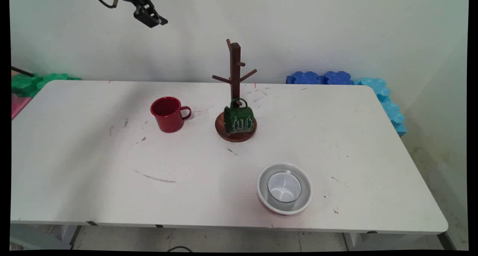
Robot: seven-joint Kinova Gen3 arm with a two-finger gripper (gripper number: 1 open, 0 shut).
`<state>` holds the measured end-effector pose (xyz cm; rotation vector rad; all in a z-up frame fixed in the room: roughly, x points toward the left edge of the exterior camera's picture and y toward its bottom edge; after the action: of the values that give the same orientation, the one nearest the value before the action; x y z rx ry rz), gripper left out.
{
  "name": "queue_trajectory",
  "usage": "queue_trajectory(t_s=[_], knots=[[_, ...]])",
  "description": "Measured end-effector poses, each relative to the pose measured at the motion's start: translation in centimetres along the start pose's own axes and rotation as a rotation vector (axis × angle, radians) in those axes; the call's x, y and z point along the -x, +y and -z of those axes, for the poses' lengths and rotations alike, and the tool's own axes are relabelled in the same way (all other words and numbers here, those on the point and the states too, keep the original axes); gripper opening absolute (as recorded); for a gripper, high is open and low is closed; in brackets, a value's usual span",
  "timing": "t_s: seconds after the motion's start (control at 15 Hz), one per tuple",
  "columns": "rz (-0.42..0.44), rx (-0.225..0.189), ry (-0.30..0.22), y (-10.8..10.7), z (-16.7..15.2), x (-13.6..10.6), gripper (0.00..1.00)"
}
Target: Pick up the green mug from the rack
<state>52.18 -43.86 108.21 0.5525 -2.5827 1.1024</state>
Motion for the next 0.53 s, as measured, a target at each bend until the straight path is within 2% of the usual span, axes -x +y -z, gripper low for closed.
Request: queue_trajectory(t_s=[0.53], knots=[[-0.029,-0.039,-0.022,-1.13,-0.56,0.47,1.00]])
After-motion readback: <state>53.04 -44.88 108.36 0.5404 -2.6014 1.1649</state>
